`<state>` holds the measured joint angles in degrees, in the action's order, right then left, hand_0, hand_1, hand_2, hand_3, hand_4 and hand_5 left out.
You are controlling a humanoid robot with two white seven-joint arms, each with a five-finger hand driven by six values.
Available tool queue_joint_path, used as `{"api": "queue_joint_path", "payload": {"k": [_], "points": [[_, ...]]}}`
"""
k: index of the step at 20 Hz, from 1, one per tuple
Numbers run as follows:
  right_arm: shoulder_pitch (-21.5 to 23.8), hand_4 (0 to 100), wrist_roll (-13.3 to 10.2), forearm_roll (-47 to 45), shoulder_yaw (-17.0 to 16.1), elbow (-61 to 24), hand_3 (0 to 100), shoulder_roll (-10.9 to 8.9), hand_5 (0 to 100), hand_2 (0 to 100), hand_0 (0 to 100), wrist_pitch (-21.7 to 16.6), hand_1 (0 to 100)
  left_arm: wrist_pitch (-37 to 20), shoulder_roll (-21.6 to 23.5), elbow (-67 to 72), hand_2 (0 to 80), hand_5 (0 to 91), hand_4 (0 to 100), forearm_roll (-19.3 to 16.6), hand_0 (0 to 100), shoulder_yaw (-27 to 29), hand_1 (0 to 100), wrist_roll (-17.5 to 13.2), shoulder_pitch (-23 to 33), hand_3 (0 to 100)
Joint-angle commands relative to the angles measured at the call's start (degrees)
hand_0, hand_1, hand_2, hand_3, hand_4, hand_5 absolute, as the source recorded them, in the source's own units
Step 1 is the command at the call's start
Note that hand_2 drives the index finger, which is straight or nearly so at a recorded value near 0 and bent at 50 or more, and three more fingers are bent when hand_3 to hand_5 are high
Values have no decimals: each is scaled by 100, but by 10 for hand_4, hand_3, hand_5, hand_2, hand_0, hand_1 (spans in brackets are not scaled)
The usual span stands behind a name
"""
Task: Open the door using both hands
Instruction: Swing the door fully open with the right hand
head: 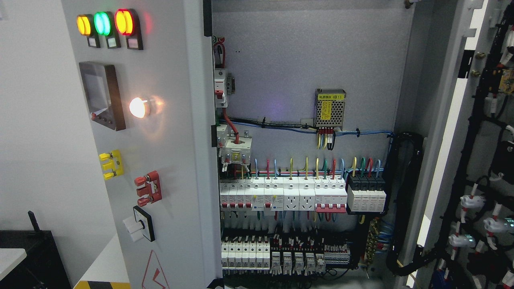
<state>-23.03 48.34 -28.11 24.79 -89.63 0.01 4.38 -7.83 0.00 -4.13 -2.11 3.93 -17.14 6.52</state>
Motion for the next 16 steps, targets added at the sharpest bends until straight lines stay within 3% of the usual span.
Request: {"api": "queue_joint_path", "payload": {"k": [1, 16], "points": [[27, 0, 0, -1, 132, -151, 0, 184, 0, 0, 386, 1, 0, 0, -193, 0, 0, 0, 0, 0, 0, 3, 0, 0, -2, 0], [18, 0, -44, 7, 500, -160, 0, 272, 0, 0, 386, 1, 0, 0, -193, 0, 0, 0, 0, 0, 0, -6, 0, 0, 7, 0]]}}
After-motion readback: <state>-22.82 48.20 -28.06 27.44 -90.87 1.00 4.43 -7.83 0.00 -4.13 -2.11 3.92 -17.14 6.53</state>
